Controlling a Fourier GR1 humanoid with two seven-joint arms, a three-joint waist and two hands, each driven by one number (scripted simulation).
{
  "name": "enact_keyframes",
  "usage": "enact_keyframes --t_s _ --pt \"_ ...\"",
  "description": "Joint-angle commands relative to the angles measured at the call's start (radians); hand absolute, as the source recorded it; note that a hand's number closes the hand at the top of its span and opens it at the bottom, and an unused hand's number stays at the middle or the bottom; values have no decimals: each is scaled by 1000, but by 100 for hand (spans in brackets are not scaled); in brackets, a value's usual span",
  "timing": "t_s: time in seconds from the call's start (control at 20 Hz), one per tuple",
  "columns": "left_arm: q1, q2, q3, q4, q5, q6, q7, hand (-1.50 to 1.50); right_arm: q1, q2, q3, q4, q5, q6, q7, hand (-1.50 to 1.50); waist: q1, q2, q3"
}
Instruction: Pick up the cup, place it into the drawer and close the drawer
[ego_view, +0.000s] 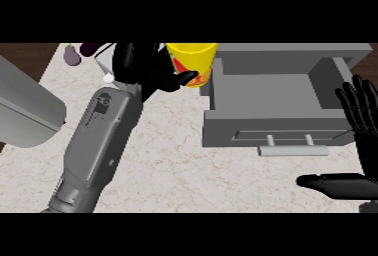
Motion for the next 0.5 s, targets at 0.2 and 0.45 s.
enact_keyframes --t_s 0.2,0.45 --pt "-190 -14 -119 142 57 204 58 150 -59 -3 1 -12 -10 -7 57 -150 -10 3 -1" --pt "-260 -14 -191 240 138 249 113 150 2 -23 -18 -36 -16 22 40 -150 -16 3 0"
